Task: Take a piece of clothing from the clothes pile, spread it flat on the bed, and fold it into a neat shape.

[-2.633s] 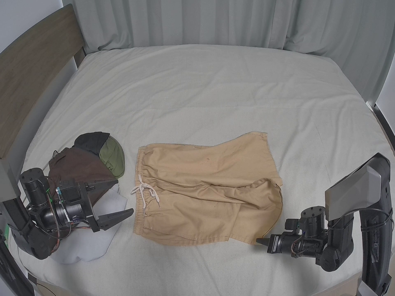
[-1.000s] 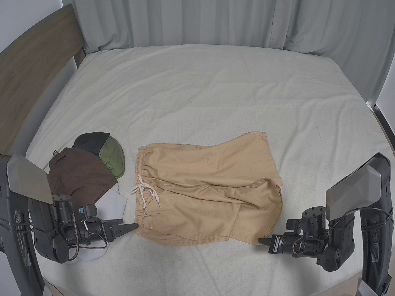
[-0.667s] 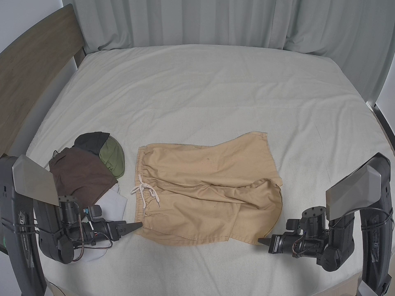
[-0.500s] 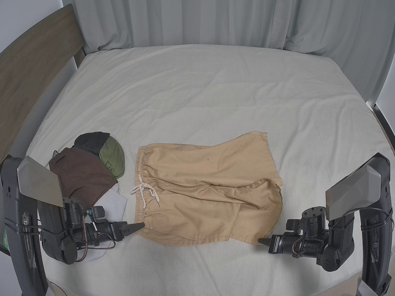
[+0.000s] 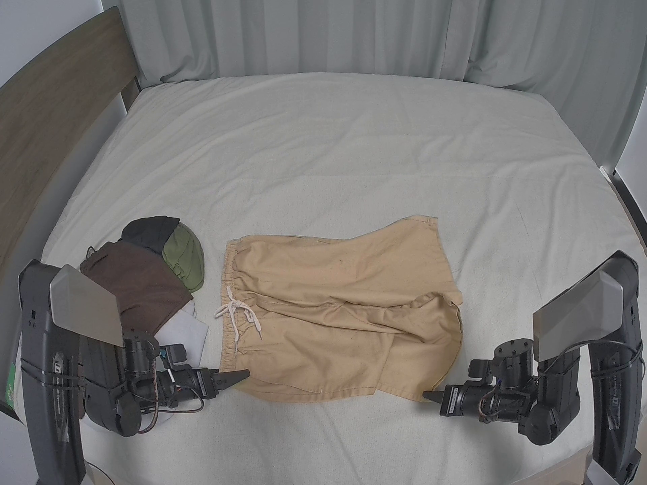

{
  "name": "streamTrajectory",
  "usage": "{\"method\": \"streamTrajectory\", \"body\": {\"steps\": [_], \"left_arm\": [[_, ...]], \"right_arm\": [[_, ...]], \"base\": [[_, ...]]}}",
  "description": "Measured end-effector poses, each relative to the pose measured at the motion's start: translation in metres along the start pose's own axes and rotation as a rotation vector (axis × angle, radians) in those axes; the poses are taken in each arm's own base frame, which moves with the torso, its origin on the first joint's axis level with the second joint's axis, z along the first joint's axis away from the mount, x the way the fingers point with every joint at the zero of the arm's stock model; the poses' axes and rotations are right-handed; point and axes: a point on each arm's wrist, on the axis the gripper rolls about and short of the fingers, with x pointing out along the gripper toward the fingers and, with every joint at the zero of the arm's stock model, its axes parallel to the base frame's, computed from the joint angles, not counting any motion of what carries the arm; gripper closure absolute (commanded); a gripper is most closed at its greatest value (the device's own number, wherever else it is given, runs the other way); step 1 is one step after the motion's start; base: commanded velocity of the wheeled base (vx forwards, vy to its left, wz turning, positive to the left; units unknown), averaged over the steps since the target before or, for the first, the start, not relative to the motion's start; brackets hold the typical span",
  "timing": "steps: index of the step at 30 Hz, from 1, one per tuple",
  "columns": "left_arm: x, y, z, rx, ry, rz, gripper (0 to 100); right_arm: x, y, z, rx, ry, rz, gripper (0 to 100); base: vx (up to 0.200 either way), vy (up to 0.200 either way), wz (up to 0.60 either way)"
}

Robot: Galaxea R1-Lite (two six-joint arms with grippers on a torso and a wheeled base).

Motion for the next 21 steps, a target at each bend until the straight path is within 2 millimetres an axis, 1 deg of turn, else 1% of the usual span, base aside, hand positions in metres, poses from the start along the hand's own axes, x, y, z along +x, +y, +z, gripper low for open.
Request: {"method": "streamTrajectory", "body": {"steps": [3, 4, 13, 21], "left_arm": [[0.0048, -0.0019, -0.0002, -0.019, -0.001, -0.002, 0], [0.0062, -0.0025, 0.0001, -0.022, -0.003, 0.001, 100], [0.0106, -0.0035, -0.0019, -0.026, 0.003, 0.005, 100], [0.0098, -0.004, -0.0041, -0.019, 0.011, 0.005, 100]], "right_arm": [[0.0001, 0.0002, -0.0001, 0.0, 0.0, 0.0, 100], [0.0001, 0.0002, -0.0001, 0.0, 0.0, 0.001, 100], [0.0001, 0.0002, -0.0001, 0.0, 0.0, 0.001, 100], [-0.0015, -0.0004, -0.0016, -0.006, 0.008, -0.003, 100]], "base": [[0.0, 0.0, 0.0], [0.0, 0.0, 0.0], [0.0, 0.0, 0.0], [0.0, 0.0, 0.0]]}}
